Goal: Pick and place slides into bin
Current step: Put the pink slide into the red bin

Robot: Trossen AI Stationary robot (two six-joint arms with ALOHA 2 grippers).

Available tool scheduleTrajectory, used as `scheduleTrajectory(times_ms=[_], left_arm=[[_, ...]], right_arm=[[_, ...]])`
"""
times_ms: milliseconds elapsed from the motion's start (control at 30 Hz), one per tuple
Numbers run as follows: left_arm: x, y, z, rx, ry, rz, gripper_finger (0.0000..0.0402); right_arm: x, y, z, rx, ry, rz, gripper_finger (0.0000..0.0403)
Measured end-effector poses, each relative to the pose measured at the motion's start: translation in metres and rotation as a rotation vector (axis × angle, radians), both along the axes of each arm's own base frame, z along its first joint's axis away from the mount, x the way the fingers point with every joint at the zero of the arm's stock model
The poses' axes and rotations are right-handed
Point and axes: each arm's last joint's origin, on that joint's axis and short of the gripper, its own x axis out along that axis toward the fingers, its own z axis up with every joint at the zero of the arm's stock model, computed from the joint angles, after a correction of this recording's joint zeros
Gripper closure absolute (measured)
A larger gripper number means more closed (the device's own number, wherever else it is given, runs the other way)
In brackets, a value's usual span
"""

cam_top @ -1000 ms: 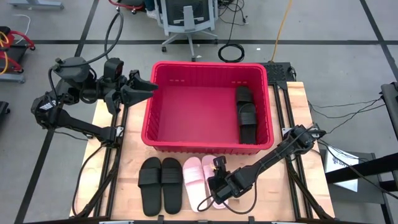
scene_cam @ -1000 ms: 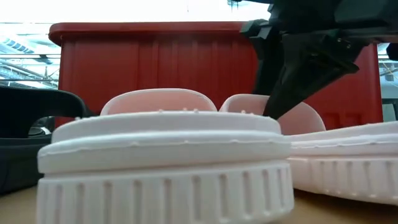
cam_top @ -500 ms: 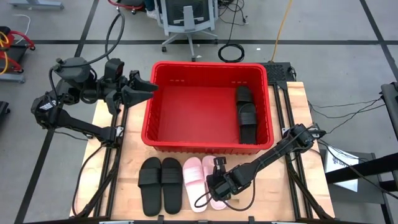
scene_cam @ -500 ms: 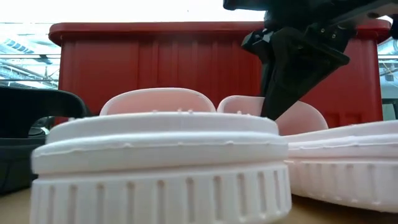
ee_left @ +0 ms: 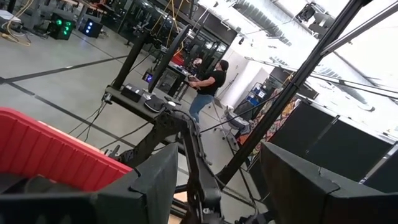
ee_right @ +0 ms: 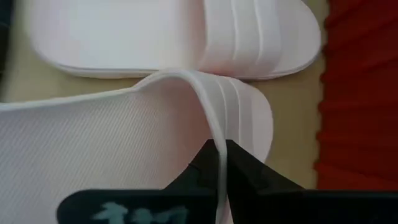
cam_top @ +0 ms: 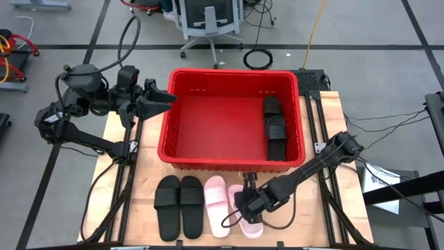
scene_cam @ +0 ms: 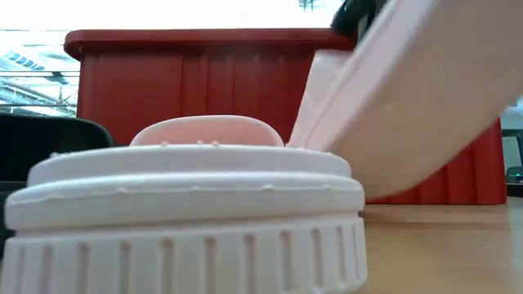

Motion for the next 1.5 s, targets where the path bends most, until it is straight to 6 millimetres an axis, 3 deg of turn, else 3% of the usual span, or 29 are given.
scheduleTrajectory(times_ms=[167, 400, 633, 800, 933, 1200, 1500], left_arm=[[0.000, 0.000, 0.000, -0.001, 0.000, 0.000, 0.0174], [0.000, 0.000, 0.000, -0.014, 0.000, -0.002, 0.0174], [0.000, 0.000, 0.002, -0.018, -0.016, -0.004, 0.0174], [-0.004, -0.001, 0.008, -0.031, -0.076, -0.035, 0.0174], [-0.011, -0.002, 0.017, -0.020, -0.167, -0.061, 0.0174], [-0.030, -0.003, 0.029, -0.007, -0.287, -0.077, 0.0174], [-0.035, -0.005, 0.031, -0.001, -0.300, -0.134, 0.0174]], right_arm=[[-0.006, -0.013, 0.033, 0.167, -0.029, 0.007, 0.0402], [-0.008, -0.041, 0.088, 0.391, -0.234, -0.002, 0.0402], [-0.001, -0.068, 0.142, 0.559, -0.604, 0.049, 0.0402], [0.007, -0.086, 0.166, 0.558, -0.843, 0.069, 0.0402], [0.013, -0.098, 0.176, 0.495, -0.985, 0.029, 0.0403], [0.018, -0.130, 0.193, 0.159, -1.232, -0.176, 0.0403], [0.020, -0.174, 0.178, -0.166, -1.081, -0.431, 0.0403]])
